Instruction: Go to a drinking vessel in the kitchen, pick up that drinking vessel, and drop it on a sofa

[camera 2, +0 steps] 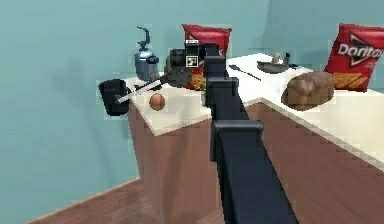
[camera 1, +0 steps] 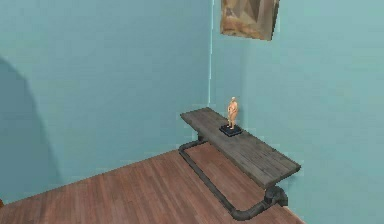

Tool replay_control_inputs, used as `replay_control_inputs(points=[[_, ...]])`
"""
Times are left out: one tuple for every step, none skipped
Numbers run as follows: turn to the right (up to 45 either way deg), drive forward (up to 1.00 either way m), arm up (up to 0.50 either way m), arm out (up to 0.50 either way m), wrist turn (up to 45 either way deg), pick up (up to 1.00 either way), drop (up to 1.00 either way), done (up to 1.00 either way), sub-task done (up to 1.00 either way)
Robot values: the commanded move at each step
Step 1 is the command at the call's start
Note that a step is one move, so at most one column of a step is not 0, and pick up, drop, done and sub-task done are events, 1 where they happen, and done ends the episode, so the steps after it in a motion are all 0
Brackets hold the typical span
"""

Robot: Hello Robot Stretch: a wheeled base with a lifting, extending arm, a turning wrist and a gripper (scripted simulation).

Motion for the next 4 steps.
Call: replay_control_inputs(points=[[0.0, 0.0, 0.0, 0.0, -45.0, 0.0, 0.0, 0.0, 0.0], [0.0, 0.0, 0.0, 0.0, -21.0, 0.0, 0.0, 0.0, 0.0], [0.0, 0.0, 0.0, -0.42, 0.0, 0.0, 0.0, 0.0, 0.0], [-45.0, 0.0, 0.0, 0.0, 0.0, 0.0, 0.0, 0.0, 0.0]])
